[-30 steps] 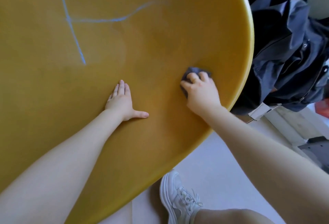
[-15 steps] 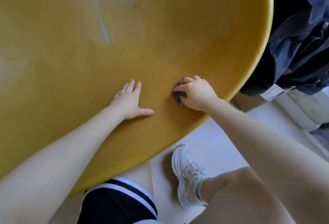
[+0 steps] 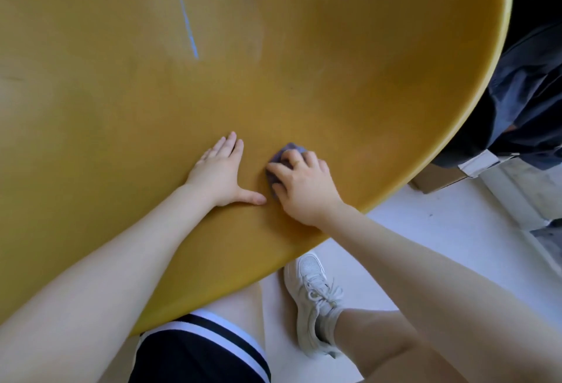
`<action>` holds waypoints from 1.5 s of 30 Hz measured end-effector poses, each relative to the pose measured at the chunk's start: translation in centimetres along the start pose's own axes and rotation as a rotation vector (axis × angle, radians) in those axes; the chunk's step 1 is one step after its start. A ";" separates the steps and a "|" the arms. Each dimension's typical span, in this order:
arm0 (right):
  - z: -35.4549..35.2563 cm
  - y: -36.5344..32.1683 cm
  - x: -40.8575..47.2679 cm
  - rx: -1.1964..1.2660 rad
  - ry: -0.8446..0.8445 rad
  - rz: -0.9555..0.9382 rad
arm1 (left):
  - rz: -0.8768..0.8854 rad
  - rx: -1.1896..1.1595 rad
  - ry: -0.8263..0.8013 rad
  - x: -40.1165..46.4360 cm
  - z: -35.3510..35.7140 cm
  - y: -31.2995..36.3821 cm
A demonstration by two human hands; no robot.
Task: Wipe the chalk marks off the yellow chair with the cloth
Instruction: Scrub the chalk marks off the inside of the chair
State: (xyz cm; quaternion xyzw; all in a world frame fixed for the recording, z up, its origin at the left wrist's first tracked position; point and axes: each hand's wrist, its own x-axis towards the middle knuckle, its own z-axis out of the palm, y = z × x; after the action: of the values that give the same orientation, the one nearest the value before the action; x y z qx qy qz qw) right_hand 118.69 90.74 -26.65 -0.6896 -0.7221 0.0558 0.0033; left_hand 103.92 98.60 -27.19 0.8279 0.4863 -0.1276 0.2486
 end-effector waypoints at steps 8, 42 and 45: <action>-1.4 1.6 1.9 0.013 -0.096 -0.103 | -0.003 0.030 -0.028 0.5 -0.5 0.3; -9.4 10.0 0.3 1.190 0.024 0.322 | 0.366 -1.006 0.037 1.3 -3.9 9.0; -9.7 9.7 -0.1 1.662 -0.020 0.430 | 0.345 -1.276 0.024 0.4 -4.5 9.6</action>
State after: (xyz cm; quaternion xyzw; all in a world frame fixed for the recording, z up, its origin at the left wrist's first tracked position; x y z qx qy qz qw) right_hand 129.19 91.77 -17.83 -0.5848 -0.3006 0.5721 0.4903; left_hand 112.32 97.45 -20.87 0.5856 0.3298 0.2364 0.7018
